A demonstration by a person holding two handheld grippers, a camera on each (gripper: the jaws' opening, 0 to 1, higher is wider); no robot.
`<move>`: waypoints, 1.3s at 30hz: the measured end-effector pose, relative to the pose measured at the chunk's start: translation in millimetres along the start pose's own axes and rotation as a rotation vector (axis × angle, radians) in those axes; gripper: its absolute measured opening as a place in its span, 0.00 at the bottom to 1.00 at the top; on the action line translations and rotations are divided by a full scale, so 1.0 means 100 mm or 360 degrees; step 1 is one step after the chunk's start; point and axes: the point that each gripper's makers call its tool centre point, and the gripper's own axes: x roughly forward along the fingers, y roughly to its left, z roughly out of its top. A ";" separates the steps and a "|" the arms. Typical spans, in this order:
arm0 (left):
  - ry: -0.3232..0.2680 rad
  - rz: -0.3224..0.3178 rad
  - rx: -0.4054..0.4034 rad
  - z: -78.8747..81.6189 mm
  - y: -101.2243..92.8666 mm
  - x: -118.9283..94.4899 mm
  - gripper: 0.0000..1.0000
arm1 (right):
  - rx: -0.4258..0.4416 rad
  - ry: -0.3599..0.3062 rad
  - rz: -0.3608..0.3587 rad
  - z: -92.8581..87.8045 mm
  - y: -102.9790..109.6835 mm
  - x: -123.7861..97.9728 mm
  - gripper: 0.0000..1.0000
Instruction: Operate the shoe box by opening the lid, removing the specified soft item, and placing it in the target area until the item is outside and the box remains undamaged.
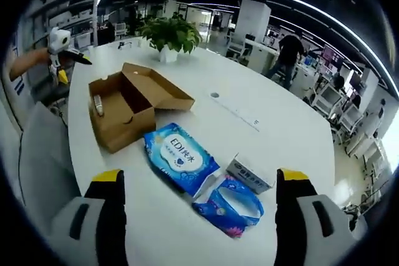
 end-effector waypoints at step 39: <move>0.0576 -0.0400 0.0447 -0.20 0.39 0.47 0.64 | 0.0115 -0.0135 -0.0058 0.04 0.81 -0.53 0.96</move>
